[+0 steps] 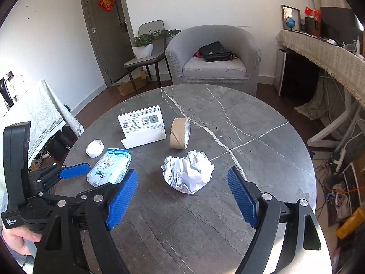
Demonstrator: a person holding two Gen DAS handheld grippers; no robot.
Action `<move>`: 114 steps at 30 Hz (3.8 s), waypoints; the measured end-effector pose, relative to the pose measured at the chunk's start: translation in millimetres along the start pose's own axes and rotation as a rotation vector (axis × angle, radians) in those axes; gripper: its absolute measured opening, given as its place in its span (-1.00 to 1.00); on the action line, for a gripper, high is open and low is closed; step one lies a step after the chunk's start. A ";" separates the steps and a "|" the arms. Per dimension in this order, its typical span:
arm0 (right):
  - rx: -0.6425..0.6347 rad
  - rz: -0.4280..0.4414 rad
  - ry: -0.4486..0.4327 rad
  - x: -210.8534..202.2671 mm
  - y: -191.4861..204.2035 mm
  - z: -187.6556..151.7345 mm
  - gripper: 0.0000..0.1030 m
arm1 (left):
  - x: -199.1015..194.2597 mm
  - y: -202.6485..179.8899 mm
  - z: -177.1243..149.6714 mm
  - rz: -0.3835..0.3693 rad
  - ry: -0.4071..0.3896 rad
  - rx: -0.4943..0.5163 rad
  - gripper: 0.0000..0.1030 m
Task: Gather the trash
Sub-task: 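Grasp the blue-and-white tissue pack with the left tool while the right grasps the crumpled white paper, then carry both items over the green bin while the left tool opens, dropping the tissue pack, then open the right tool over the green bin to drop the crumpled paper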
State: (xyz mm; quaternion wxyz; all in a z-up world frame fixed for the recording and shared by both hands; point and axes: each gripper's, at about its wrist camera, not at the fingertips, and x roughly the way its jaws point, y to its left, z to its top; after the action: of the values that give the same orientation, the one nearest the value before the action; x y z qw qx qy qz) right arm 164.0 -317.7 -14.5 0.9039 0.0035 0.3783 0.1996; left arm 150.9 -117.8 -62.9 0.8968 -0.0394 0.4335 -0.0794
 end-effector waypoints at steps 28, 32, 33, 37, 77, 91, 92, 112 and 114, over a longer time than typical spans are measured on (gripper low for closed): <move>-0.082 -0.035 0.131 50.6 4.1 -1.7 0.33 | -17.6 14.6 10.5 -0.002 -0.061 -0.021 -0.01; -0.059 -0.027 0.124 49.5 3.8 2.5 0.21 | -26.9 25.2 12.3 -0.012 -0.076 -0.029 -0.01; -0.059 -0.034 0.129 50.2 4.3 3.4 0.15 | -29.2 28.1 12.6 -0.015 -0.079 -0.030 -0.01; -0.046 -0.047 0.127 48.5 8.7 9.9 0.03 | -38.8 38.8 13.3 -0.012 -0.097 -0.023 -0.01; -0.221 0.219 0.081 67.5 217.3 57.9 0.03 | -50.3 231.2 -45.3 0.166 0.004 -0.155 -0.01; -0.267 0.304 0.138 100.1 289.8 51.4 0.03 | -10.9 297.4 -96.3 0.195 0.195 -0.248 0.00; -0.273 0.305 0.142 101.8 294.7 50.2 0.03 | -10.0 297.0 -99.5 0.195 0.206 -0.248 0.00; -0.337 0.294 0.230 156.7 361.6 37.1 0.03 | -44.7 342.3 -107.9 0.170 0.142 -0.286 0.10; -0.345 0.284 0.243 160.9 366.8 32.6 0.03 | -57.2 349.9 -104.9 0.171 0.108 -0.304 0.07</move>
State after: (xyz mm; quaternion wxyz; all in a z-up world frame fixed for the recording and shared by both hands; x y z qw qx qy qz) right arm 156.9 83.1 -43.3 0.8019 -0.1219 0.4400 0.3853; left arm 71.6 236.5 -132.7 0.8594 -0.1330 0.4899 0.0617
